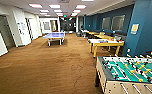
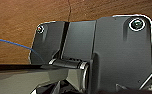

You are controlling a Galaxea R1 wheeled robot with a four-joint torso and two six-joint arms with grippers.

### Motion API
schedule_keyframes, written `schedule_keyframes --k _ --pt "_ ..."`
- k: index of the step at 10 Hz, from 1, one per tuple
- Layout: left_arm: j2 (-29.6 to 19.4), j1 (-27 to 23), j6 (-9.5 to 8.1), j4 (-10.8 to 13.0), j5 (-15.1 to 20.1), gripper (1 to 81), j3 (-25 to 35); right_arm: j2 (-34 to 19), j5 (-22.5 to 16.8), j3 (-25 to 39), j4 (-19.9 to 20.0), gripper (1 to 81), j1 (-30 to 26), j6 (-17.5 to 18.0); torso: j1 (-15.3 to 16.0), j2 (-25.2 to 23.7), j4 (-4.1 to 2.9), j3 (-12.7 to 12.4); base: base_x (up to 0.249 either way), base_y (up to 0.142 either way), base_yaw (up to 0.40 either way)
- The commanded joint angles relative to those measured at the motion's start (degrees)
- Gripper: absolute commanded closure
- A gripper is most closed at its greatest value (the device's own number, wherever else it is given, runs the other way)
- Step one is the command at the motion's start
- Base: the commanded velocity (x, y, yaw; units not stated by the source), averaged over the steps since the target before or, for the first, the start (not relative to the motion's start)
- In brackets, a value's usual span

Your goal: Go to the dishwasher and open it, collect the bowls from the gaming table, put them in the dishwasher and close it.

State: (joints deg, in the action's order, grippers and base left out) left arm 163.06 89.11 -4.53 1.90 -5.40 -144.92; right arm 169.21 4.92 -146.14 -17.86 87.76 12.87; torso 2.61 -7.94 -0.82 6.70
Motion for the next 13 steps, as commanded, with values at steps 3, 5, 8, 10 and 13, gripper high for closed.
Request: schedule_keyframes --k 3,5,8,10,13 --pt "0.1 -2.1 0.05 -0.2 2.9 1.0 -1.2 0.3 -2.1 0.5 -0.5 1.0 -2.8 -0.1 0.0 0.0 0.0 0.0 0.12 0.0 0.0" --pt "0.3 -2.1 0.05 -0.2 2.9 1.0 -1.2 0.4 -2.1 0.5 -0.7 1.0 -2.7 -0.1 0.0 0.0 0.0 0.0 0.125 0.0 0.0" --pt "0.5 -2.1 0.05 -0.2 2.8 1.0 -1.2 0.5 -2.1 0.5 -0.8 1.0 -2.6 -0.1 0.0 0.0 0.0 0.0 0.125 0.0 0.0" --pt "0.5 -2.1 0.05 -0.2 2.8 1.0 -1.2 0.5 -2.1 0.5 -0.8 1.0 -2.6 -0.1 0.0 0.0 0.0 0.0 0.125 0.0 0.0" --pt "0.6 -2.1 0.05 -0.2 2.8 1.0 -1.2 0.5 -2.1 0.5 -0.8 1.0 -2.6 -0.1 0.0 0.0 0.0 0.0 0.128 0.0 0.0"
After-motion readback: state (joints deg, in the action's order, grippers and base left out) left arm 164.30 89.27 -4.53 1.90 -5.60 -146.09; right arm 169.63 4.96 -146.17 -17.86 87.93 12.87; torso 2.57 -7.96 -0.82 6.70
